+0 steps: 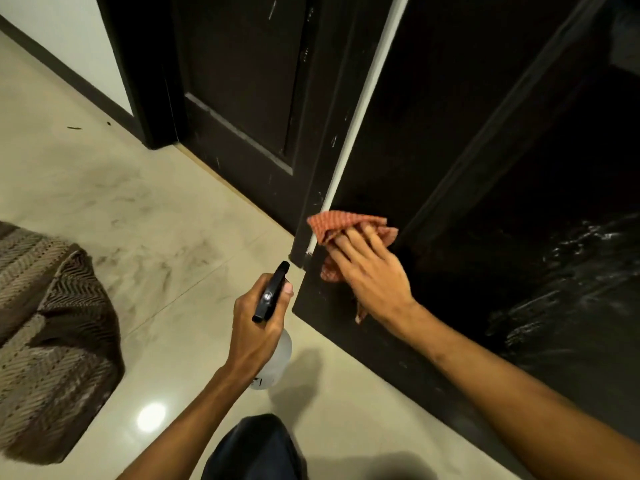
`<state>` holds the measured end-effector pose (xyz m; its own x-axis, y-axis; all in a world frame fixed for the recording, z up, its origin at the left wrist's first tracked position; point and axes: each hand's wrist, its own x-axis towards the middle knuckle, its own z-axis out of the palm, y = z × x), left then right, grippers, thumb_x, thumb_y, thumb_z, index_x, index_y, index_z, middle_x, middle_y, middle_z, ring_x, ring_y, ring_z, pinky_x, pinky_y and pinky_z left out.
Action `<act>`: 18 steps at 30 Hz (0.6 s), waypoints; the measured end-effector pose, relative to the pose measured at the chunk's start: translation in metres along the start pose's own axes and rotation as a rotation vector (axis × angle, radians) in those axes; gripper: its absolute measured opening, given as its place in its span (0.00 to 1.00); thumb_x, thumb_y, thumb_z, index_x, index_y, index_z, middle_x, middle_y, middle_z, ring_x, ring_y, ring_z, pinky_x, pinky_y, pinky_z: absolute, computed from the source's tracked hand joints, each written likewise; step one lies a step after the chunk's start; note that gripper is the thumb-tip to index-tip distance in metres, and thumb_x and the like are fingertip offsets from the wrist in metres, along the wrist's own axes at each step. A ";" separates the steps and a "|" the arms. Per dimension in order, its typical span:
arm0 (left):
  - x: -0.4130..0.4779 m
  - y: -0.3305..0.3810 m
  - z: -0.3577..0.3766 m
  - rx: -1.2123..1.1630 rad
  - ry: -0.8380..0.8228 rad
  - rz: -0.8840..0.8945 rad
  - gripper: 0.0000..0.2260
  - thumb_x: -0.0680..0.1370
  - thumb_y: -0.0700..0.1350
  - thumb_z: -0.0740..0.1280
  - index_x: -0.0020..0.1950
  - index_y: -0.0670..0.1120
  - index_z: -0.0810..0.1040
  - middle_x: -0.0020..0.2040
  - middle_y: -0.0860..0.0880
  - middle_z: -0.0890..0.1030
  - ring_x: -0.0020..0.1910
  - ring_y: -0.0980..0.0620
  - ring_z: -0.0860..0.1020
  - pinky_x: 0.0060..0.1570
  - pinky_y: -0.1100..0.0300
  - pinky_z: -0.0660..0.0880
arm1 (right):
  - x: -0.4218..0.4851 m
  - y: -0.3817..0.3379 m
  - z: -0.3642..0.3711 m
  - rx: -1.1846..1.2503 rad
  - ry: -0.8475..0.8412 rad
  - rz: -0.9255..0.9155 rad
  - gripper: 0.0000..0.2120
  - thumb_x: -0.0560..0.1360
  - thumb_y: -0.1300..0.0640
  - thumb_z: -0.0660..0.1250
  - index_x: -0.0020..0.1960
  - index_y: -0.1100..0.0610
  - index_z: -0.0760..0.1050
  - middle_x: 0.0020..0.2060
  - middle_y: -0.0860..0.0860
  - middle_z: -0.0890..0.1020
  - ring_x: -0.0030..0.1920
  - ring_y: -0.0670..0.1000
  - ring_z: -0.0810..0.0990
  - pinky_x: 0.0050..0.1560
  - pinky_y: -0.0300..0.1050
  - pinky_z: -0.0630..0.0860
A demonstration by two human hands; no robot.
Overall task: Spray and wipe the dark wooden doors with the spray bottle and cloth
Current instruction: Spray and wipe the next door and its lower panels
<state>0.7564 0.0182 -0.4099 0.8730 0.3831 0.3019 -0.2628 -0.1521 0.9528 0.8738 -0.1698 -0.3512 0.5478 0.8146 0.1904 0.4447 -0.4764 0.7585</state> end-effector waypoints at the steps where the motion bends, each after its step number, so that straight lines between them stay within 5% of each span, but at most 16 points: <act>1: -0.001 0.001 0.002 -0.004 0.001 0.002 0.08 0.81 0.48 0.67 0.53 0.44 0.80 0.41 0.54 0.83 0.38 0.56 0.82 0.40 0.70 0.75 | -0.006 0.006 -0.002 -0.019 0.003 0.068 0.27 0.81 0.57 0.57 0.80 0.57 0.65 0.79 0.57 0.66 0.79 0.59 0.60 0.81 0.58 0.40; 3: -0.002 0.008 0.009 -0.014 -0.008 0.004 0.07 0.82 0.49 0.68 0.54 0.46 0.80 0.41 0.51 0.83 0.40 0.54 0.83 0.42 0.69 0.77 | -0.029 0.013 -0.002 -0.071 -0.071 0.027 0.28 0.79 0.55 0.61 0.79 0.59 0.66 0.79 0.58 0.66 0.78 0.59 0.62 0.80 0.58 0.41; 6: -0.004 0.028 0.023 -0.021 -0.043 0.012 0.04 0.81 0.48 0.67 0.53 0.49 0.80 0.41 0.47 0.84 0.42 0.51 0.83 0.44 0.65 0.79 | -0.059 0.034 -0.012 -0.025 -0.147 -0.140 0.23 0.73 0.53 0.69 0.67 0.57 0.80 0.67 0.55 0.80 0.70 0.58 0.68 0.78 0.57 0.50; 9: -0.007 0.050 0.041 -0.037 -0.073 0.060 0.07 0.81 0.47 0.67 0.53 0.45 0.81 0.42 0.47 0.84 0.44 0.53 0.84 0.46 0.69 0.77 | -0.060 0.084 -0.049 0.024 0.141 0.138 0.23 0.75 0.54 0.60 0.67 0.56 0.79 0.64 0.55 0.80 0.68 0.58 0.67 0.70 0.55 0.61; 13: -0.013 0.078 0.066 -0.080 -0.075 0.110 0.09 0.81 0.45 0.67 0.54 0.41 0.81 0.42 0.46 0.85 0.45 0.53 0.84 0.47 0.70 0.77 | -0.056 0.129 -0.091 -0.030 0.332 0.613 0.28 0.78 0.60 0.57 0.78 0.53 0.69 0.70 0.57 0.73 0.71 0.59 0.65 0.71 0.56 0.59; 15: -0.017 0.092 0.077 -0.098 -0.086 0.103 0.09 0.82 0.47 0.68 0.53 0.42 0.81 0.41 0.49 0.84 0.41 0.55 0.83 0.43 0.69 0.77 | -0.067 0.115 -0.082 -0.063 0.240 0.530 0.28 0.76 0.58 0.62 0.76 0.52 0.72 0.72 0.54 0.73 0.70 0.58 0.65 0.70 0.55 0.60; 18: -0.022 0.107 0.088 -0.115 -0.105 0.081 0.11 0.82 0.52 0.68 0.55 0.44 0.81 0.41 0.54 0.84 0.37 0.55 0.82 0.39 0.66 0.77 | -0.109 0.083 -0.049 -0.044 -0.095 0.162 0.30 0.64 0.51 0.80 0.65 0.50 0.81 0.67 0.51 0.80 0.69 0.56 0.69 0.68 0.53 0.63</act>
<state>0.7456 -0.0871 -0.3176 0.8836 0.2760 0.3782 -0.3737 -0.0709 0.9248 0.8161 -0.2820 -0.2784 0.6749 0.6926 0.2545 0.3152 -0.5825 0.7492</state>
